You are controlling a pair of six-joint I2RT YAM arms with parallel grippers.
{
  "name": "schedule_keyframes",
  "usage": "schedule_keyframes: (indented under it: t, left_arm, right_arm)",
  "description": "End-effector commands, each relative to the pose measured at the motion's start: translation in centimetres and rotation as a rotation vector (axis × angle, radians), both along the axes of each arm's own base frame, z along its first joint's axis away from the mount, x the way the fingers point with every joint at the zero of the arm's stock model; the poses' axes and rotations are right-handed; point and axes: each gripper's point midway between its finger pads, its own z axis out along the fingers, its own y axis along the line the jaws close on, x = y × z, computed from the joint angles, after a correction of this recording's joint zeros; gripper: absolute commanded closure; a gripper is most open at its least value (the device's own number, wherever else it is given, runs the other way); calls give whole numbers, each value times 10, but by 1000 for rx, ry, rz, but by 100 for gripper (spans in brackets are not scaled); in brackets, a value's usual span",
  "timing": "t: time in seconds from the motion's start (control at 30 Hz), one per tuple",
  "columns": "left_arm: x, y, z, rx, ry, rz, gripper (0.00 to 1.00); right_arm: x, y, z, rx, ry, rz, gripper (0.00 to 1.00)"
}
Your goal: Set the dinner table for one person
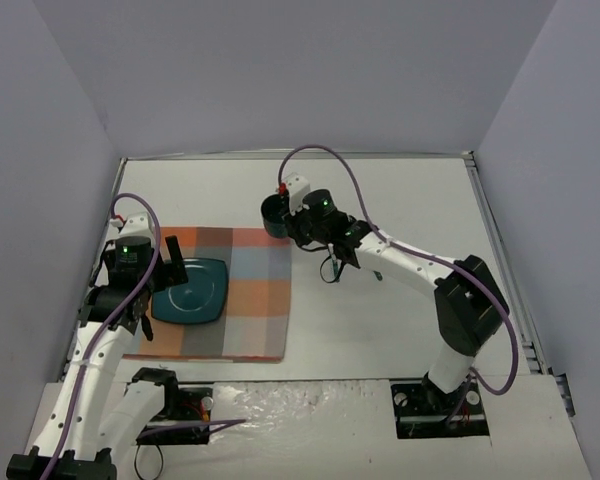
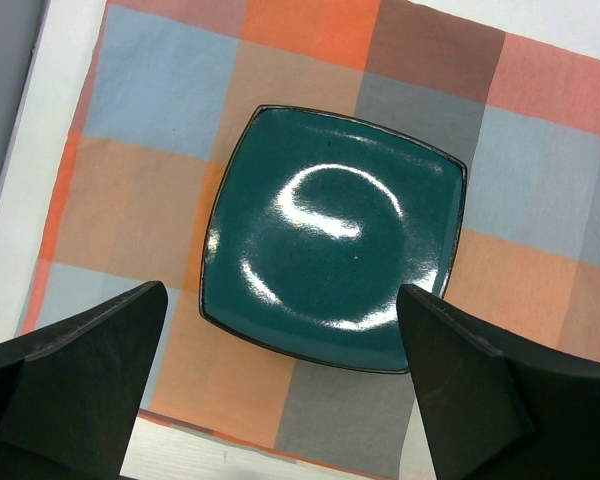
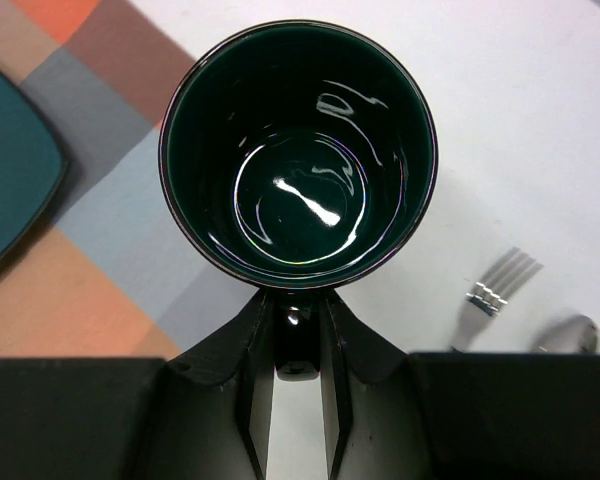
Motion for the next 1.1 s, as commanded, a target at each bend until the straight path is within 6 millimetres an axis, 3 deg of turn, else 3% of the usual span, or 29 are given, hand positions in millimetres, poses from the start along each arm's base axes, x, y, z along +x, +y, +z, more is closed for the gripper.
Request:
schedule_keyframes:
  t: [0.0, 0.2, 0.57, 0.93, 1.03, 1.07]
  left_arm:
    - [10, 1, 14, 16, -56, 0, 3]
    - [11, 1, 14, 16, -58, 2, 3]
    - [11, 0, 13, 13, -55, -5, 3]
    - [11, 0, 13, 9, -56, -7, 3]
    - [11, 0, 14, 10, -57, -7, 3]
    - [11, -1, 14, 10, -58, -8, 3]
  right_arm:
    - [15, 51, 56, 127, -158, 65, 100]
    - [10, 72, 32, 112, -126, 95, 100]
    - [12, 78, -3, 111, -91, 90, 100]
    - [-1, 62, -40, 73, -47, 74, 100]
    - [-4, 58, -42, 65, -42, 74, 86]
    - [-6, 57, -42, 65, -39, 78, 73]
